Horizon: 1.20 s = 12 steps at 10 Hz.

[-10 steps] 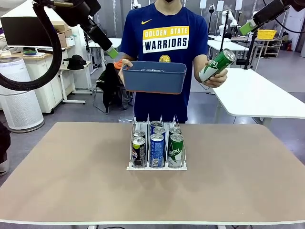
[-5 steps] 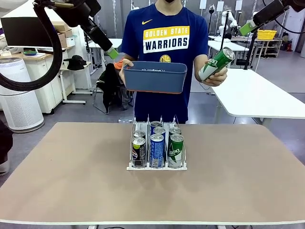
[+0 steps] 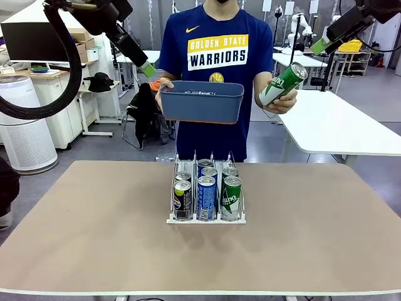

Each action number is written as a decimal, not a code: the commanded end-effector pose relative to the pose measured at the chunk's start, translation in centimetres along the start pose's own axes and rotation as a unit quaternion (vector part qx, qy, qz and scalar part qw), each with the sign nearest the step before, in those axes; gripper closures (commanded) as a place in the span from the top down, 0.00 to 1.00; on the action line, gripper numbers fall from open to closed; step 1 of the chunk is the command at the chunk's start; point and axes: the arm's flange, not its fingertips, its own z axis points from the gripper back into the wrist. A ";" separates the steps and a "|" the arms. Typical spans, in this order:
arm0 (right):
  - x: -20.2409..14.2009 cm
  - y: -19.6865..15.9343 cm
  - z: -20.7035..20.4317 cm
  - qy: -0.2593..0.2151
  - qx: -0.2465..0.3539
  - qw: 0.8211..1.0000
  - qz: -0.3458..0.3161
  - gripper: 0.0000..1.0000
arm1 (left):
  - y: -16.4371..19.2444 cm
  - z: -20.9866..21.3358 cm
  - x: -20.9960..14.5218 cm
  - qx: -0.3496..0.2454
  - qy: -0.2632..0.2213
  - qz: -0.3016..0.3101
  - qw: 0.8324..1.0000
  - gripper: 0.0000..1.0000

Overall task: Fill the beverage cans into the dispenser.
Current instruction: Pick up the Sprite handed by the human.

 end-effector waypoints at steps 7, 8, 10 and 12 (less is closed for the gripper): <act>0.6 -1.5 -5.0 0.007 -0.009 1.000 0.004 1.00 | 0.1 0.0 0.0 0.002 0.001 0.001 1.000 1.00; 0.4 -1.2 -5.6 -0.001 -0.007 1.000 0.004 1.00 | 0.1 0.0 0.0 0.002 0.001 0.001 1.000 1.00; -0.2 -0.8 -6.0 -0.008 -0.013 1.000 0.005 1.00 | 0.1 0.0 0.0 0.002 0.001 0.001 1.000 1.00; -0.7 -0.1 -6.4 -0.015 -0.008 1.000 -0.002 1.00 | 0.1 0.0 0.0 0.002 0.001 0.001 1.000 1.00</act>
